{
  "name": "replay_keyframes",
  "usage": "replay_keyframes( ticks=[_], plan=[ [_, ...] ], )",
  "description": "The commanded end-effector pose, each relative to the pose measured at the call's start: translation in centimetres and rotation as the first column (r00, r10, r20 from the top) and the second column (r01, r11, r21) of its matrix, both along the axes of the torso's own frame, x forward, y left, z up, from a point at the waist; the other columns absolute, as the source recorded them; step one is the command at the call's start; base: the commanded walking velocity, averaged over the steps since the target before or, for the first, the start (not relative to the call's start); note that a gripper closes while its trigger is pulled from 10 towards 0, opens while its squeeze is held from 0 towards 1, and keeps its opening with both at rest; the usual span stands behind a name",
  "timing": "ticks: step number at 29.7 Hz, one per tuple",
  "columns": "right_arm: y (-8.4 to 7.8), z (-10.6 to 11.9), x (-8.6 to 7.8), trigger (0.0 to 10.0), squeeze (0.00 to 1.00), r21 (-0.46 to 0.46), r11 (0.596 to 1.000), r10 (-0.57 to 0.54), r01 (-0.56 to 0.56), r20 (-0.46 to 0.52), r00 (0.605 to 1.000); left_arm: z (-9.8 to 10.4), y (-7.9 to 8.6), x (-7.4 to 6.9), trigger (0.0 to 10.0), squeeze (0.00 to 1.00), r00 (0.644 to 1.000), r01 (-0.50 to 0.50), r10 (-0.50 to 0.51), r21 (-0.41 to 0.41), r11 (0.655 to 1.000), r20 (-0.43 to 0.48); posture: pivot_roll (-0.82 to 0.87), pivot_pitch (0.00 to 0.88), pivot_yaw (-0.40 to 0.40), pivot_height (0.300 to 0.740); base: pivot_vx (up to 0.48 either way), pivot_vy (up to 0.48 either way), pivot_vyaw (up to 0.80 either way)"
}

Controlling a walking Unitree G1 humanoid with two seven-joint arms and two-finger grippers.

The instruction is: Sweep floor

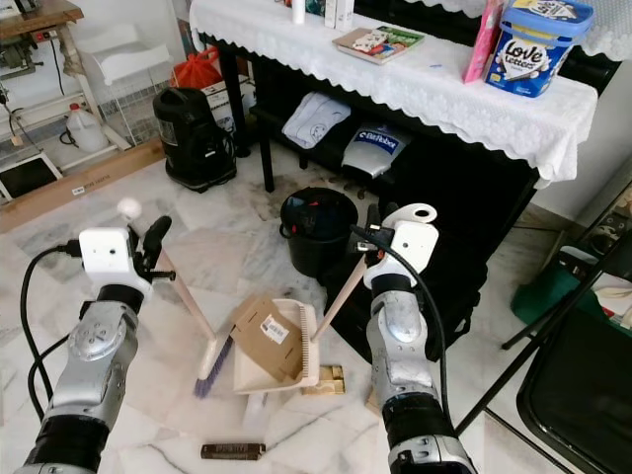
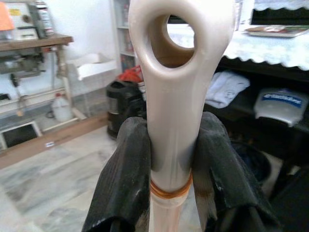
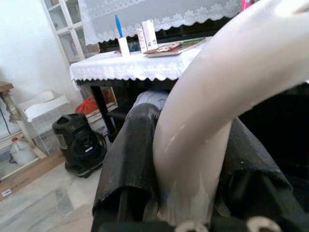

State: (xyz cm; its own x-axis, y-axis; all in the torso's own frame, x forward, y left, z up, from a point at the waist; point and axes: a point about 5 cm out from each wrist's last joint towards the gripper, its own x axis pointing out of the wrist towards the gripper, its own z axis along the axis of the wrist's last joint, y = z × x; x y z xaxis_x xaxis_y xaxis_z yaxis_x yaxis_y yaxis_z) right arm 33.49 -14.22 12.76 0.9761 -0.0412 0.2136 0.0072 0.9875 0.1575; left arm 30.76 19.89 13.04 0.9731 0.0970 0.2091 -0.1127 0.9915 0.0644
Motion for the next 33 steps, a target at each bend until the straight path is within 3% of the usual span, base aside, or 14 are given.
replay_keyframes(
  ticks=[1, 16, 20, 33],
  plan=[
    [-0.6, 1.8, 0.1, 10.0, 0.0, 0.019, 0.999, -0.033, 0.032, 0.073, 0.997, 1.5, 0.4, -0.3, 10.0, 0.0, 0.995, -0.039, 0.037, 0.019, 0.999, 0.089, 0.02, 0.0, -0.044, 0.74, 0.0, 0.0, 0.0],
    [-2.0, 1.3, -0.7, 10.0, 0.0, -0.018, 0.996, -0.088, 0.089, 0.049, 0.995, 1.4, 0.6, -0.2, 10.0, 0.0, 0.994, -0.047, 0.044, 0.031, 0.998, 0.097, 0.0, 0.0, -0.05, 0.74, 0.0, 0.0, 0.06],
    [-1.8, 1.7, -0.5, 10.0, 0.0, -0.015, 0.996, -0.091, 0.092, 0.052, 0.994, 1.6, 0.9, 0.1, 10.0, 0.0, 0.992, -0.067, 0.065, 0.024, 0.997, 0.105, 0.0, 0.0, -0.05, 0.74, 0.0, 0.0, 0.8],
    [-1.4, 1.8, -0.3, 10.0, 0.0, -0.018, 0.996, -0.088, 0.089, 0.039, 0.995, 1.1, -0.4, 0.1, 10.0, 0.0, 0.997, -0.026, 0.024, 0.025, 0.999, 0.073, 0.01, 0.0, -0.047, 0.74, 0.0, 0.0, 0.8]
  ],
)
